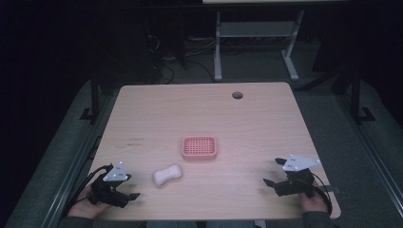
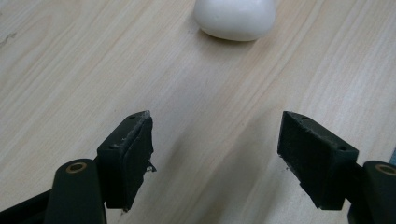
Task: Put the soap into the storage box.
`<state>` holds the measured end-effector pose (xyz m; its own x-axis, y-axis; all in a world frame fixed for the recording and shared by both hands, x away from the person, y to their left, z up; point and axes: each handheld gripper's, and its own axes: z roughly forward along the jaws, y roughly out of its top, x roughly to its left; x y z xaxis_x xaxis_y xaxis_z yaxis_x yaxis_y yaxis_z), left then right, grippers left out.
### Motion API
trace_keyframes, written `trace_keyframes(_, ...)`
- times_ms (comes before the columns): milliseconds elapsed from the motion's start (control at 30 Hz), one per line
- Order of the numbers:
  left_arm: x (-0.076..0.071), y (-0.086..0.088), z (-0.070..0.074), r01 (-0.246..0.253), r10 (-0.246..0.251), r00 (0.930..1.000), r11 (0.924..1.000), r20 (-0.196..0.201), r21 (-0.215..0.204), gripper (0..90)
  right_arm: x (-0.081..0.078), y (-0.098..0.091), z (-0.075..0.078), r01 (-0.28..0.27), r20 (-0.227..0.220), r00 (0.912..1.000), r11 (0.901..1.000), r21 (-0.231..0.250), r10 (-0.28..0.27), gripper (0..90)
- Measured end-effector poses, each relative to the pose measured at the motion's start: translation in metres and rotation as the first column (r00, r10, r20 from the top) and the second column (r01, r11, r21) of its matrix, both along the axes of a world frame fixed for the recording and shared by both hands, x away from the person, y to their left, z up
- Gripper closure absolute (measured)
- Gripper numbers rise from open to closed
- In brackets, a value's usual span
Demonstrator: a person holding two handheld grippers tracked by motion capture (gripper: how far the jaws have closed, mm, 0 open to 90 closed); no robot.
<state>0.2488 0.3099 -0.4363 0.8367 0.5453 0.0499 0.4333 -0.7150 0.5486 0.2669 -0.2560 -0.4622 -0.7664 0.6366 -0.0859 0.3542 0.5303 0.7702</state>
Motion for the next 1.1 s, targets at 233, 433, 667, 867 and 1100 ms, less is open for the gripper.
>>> trace_keyframes(233, 0.001, -0.005, 0.002, 0.012, -0.012, 0.9999, 0.9999, 0.001, 0.002, 26.1, -0.001, 0.001, 0.000, -0.002, -0.007, 1.0000, 1.0000, 0.005, 0.002, 13.6)
trace_keyframes(433, 0.002, -0.009, 0.003, 0.020, -0.020, 0.9998, 0.9998, -0.002, -0.004, 26.1, 0.000, 0.001, 0.000, -0.010, 0.000, 0.9999, 0.9999, -0.002, 0.010, 13.6)
trace_keyframes(667, 0.006, -0.020, 0.008, 0.055, -0.055, 0.9985, 0.9984, 0.002, 0.009, 26.1, -0.001, 0.001, 0.001, -0.004, -0.006, 1.0000, 1.0000, 0.008, 0.004, 13.6)
trace_keyframes(867, 0.009, -0.030, 0.014, 0.078, -0.078, 0.9967, 0.9969, 0.020, 0.000, 26.2, 0.000, 0.001, 0.001, -0.009, -0.001, 1.0000, 0.9999, 0.005, 0.009, 13.6)
trace_keyframes(1100, 0.013, -0.037, 0.014, 0.089, -0.089, 0.9959, 0.9960, 0.015, 0.007, 26.2, 0.000, 0.001, 0.001, -0.011, 0.000, 0.9999, 0.9999, 0.006, 0.011, 13.6)
